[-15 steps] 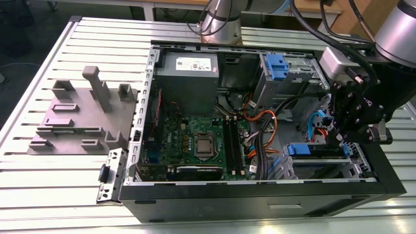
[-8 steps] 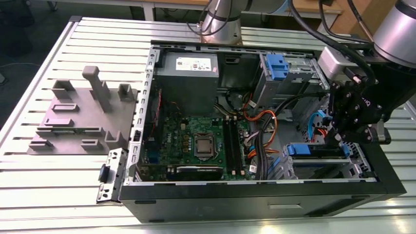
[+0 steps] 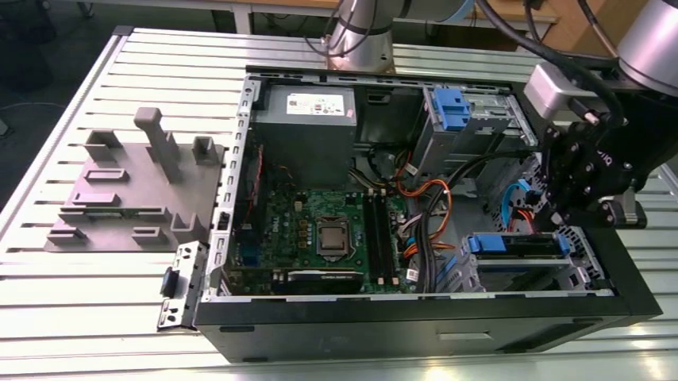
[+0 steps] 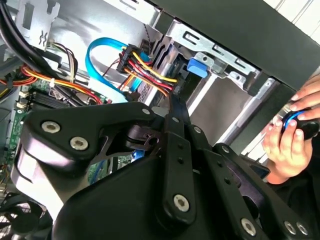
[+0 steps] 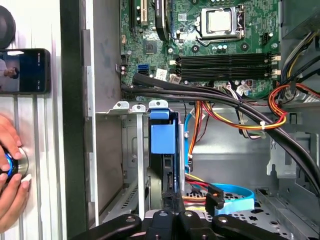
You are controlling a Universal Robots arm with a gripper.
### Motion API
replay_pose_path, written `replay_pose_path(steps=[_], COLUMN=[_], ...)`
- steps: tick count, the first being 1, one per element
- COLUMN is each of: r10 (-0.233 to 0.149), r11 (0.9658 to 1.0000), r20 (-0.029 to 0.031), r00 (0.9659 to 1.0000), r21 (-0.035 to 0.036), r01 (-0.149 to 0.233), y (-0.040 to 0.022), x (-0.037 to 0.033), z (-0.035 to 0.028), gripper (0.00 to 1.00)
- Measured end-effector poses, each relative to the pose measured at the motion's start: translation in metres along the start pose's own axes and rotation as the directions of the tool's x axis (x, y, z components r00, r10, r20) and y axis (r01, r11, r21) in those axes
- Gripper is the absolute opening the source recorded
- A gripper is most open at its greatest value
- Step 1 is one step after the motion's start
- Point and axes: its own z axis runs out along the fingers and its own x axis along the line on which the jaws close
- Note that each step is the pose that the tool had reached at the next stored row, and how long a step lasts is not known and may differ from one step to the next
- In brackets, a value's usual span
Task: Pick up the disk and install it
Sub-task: 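Insert the second disk wire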
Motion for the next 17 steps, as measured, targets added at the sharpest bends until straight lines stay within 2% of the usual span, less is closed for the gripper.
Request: replay_pose_path(steps=[3, 6, 12, 17], r10=[0.000, 0.000, 0.000, 0.000], r11=[1.0000, 1.0000, 1.0000, 1.0000], r20=[-0.0002, -0.0001, -0.0003, 0.0000], r00=[1.0000, 1.0000, 1.0000, 1.0000], r21=[0.0000, -0.0001, 0.0000, 0.0000], r01=[0.000, 0.000, 0.000, 0.000], y=[-0.0001, 0.0010, 0.0069, 0.0071], x=[0.0005, 0.0005, 0.0009, 0.0000], z=[-0.0035, -0.0040, -0.0045, -0.0079], gripper=[0.11, 0.11, 0.11, 0.11])
